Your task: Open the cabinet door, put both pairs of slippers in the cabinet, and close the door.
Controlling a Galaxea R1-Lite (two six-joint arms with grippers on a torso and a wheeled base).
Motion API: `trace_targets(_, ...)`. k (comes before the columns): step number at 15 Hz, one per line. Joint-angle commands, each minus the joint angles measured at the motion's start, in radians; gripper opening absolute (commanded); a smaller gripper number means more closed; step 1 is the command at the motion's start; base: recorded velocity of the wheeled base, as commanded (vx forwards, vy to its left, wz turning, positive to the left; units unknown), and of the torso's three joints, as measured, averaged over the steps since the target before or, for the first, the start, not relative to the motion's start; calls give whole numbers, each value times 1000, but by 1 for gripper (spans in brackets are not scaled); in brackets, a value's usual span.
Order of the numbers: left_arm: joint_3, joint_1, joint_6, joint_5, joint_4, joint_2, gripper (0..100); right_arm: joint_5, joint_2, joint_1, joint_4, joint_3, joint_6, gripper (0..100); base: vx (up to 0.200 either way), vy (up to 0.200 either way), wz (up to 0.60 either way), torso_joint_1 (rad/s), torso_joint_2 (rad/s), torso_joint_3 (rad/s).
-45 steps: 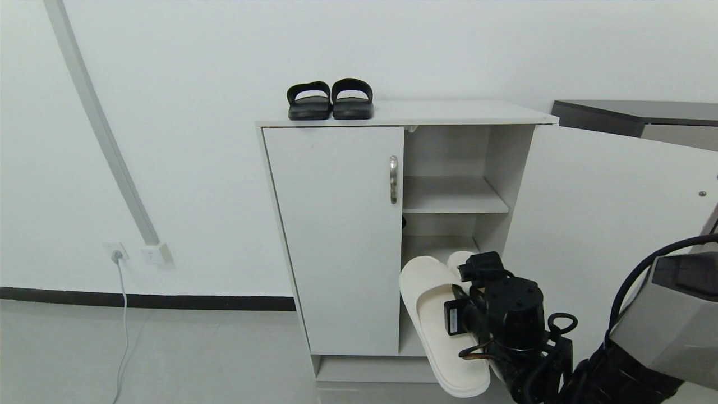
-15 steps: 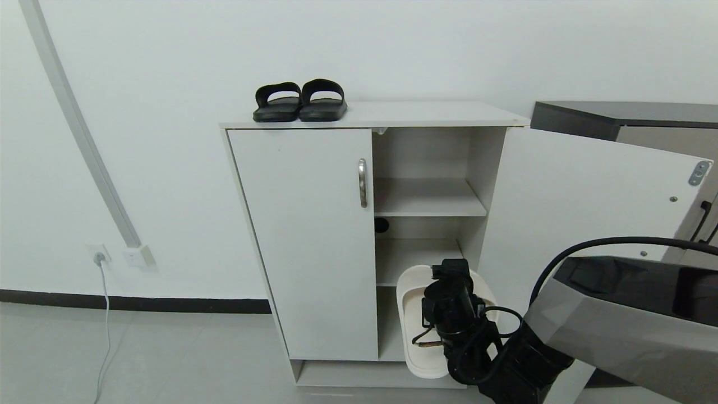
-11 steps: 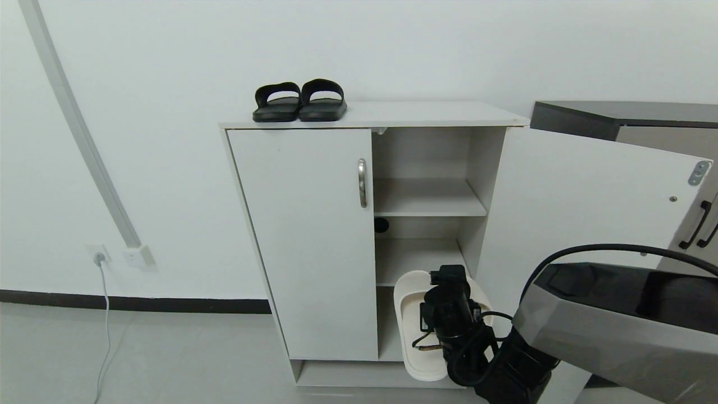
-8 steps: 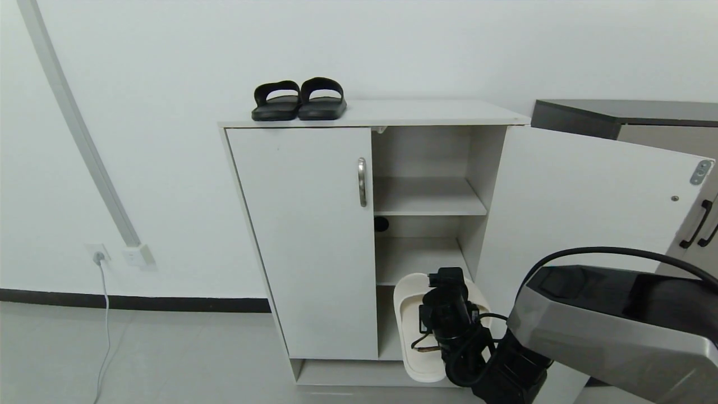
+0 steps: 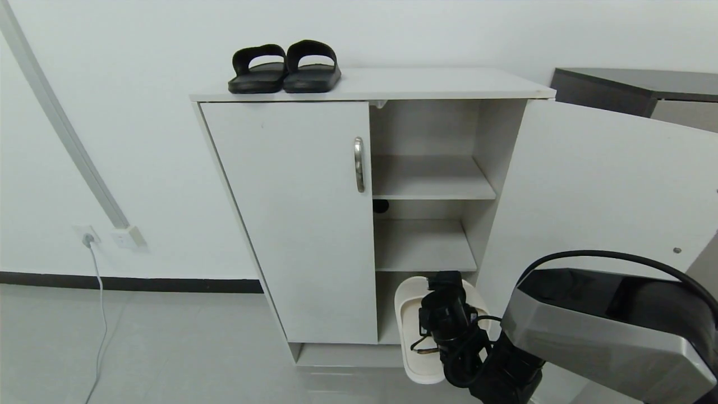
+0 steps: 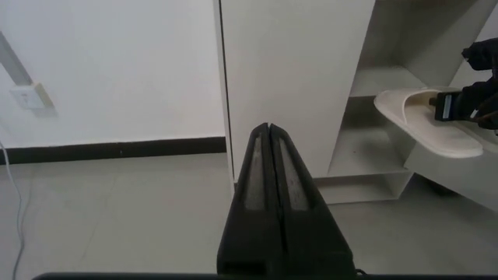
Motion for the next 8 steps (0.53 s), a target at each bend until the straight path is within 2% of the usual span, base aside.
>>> trace_targets(1,0,0,0,0,0,1,0,0,2,1,0,0,0,0,0,0,0,7,2,-198)
trace_targets(3,0,0,-2,0,0,1,0,-6,19,1,-48,-3,-6,0,0,0,0,7,5,-200)
trace_targets(7,0,0,-3,0,0,1,0,-3,101,-30,-417,17,-193,0,0,0,0,2,2,-51)
trace_targets(8,0,0,-3,0,0,1,0,-3,110,-31,-433,19,-209,0,0,0,0,0,0,0)
